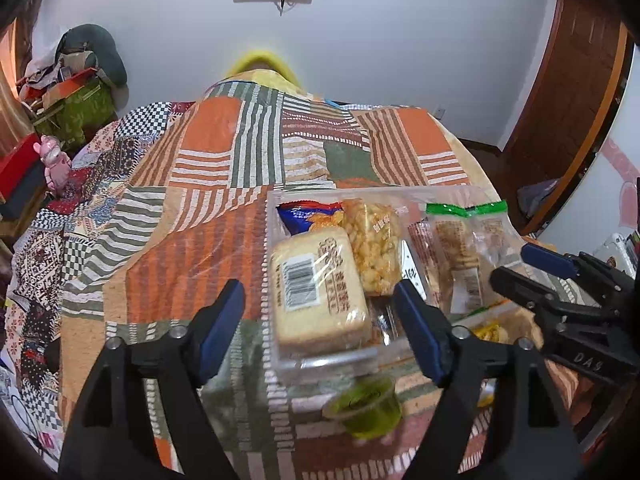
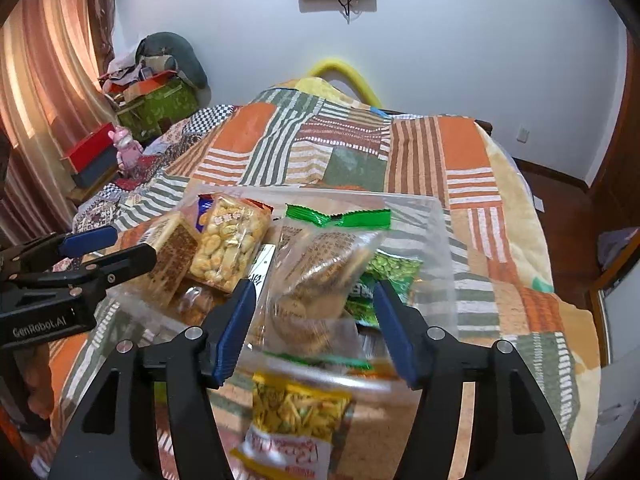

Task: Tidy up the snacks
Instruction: 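Lower the bread slice and biscuit bag into the box and release, then grasp the green jelly cup with left tool while right tool grasps yellow snack bag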

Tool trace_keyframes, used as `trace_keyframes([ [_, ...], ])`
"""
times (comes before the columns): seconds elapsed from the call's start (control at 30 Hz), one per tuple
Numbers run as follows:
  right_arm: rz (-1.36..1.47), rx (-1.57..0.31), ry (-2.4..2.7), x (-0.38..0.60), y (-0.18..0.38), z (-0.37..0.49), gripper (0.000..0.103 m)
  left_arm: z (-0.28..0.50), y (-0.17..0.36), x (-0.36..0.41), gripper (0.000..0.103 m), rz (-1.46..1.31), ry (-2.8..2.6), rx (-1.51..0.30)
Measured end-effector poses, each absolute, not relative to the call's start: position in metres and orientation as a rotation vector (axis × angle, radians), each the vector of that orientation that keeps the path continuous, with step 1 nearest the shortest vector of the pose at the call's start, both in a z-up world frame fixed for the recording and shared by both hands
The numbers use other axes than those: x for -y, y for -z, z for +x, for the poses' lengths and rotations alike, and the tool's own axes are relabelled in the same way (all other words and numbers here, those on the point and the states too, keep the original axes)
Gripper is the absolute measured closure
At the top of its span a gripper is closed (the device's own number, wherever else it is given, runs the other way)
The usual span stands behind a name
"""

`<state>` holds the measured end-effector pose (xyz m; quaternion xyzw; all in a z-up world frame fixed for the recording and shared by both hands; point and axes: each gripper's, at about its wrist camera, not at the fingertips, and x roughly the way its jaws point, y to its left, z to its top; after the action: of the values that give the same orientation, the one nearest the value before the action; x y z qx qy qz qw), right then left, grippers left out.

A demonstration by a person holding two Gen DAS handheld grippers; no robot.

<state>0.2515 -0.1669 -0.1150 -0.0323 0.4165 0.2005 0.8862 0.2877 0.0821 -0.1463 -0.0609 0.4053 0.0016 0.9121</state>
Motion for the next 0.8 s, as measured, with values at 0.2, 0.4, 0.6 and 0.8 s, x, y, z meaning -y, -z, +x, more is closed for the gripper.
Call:
trace_keyframes([
  [0.2, -0.056, -0.877, -0.426, 0.177, 0.112, 0.237, 0.041, 0.265, 0.148, -0.080, 0.015, -0.067, -0.010, -0.852],
  [0.4, -0.056, -0.918, -0.433, 0.179, 0.127, 0.216, 0.038, 0.248, 0.166, -0.075, 0.014, -0.066, 0.006, -0.896],
  [0.6, -0.081, -0.974, -0.444, 0.173, 0.145, 0.205, 0.038, 0.247, 0.193, -0.065, 0.015, -0.094, 0.039, -0.964],
  [0.8, -0.073, -1.050, -0.451, 0.165, 0.167, 0.214, 0.038, 0.256, 0.220, -0.052, 0.015, -0.081, 0.057, -1.021],
])
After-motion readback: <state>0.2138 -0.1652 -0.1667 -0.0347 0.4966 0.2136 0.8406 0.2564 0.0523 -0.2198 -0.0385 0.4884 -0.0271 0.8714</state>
